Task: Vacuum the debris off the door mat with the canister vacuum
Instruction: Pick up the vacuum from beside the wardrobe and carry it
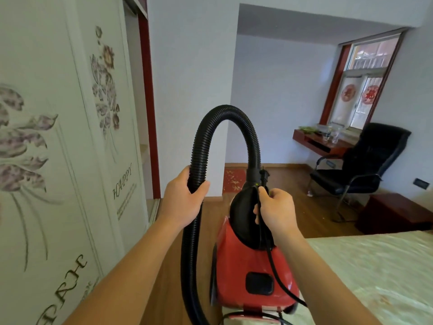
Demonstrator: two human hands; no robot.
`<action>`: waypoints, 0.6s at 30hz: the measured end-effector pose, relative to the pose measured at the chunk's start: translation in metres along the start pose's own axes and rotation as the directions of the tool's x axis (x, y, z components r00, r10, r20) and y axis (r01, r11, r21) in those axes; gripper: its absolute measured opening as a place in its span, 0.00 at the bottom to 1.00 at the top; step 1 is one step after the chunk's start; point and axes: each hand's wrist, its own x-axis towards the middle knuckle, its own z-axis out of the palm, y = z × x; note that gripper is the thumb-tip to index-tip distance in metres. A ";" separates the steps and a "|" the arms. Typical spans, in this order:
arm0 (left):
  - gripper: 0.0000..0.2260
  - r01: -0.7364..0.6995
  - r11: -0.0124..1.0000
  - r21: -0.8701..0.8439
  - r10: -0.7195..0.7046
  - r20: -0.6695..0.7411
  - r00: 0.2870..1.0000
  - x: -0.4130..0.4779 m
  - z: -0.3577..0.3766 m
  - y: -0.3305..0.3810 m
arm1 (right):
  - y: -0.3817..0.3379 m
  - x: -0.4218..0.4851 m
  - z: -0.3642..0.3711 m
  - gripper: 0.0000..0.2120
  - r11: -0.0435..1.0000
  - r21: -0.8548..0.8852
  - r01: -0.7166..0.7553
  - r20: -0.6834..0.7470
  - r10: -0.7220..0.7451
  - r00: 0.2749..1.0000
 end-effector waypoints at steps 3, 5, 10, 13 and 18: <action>0.12 0.004 1.000 -0.017 -0.004 -0.004 1.000 0.035 -0.005 -0.025 | 0.000 0.026 0.036 0.16 1.000 0.012 0.001 -0.004 -0.001 1.000; 0.12 0.006 1.000 -0.028 -0.006 -0.006 1.000 0.055 -0.007 -0.038 | -0.003 0.044 0.056 0.16 1.000 0.017 0.009 -0.003 -0.009 1.000; 0.16 0.025 1.000 -0.018 -0.026 -0.030 0.999 0.112 -0.005 -0.074 | -0.004 0.099 0.102 0.16 0.999 0.030 0.014 0.008 -0.014 1.000; 0.18 0.035 0.999 0.005 -0.035 -0.042 0.999 0.147 0.003 -0.099 | 0.004 0.139 0.128 0.16 0.999 0.037 0.006 0.016 -0.007 1.000; 0.16 0.050 0.998 0.033 -0.048 -0.046 0.998 0.208 0.033 -0.140 | 0.026 0.217 0.166 0.15 0.996 0.089 -0.025 0.051 0.020 0.998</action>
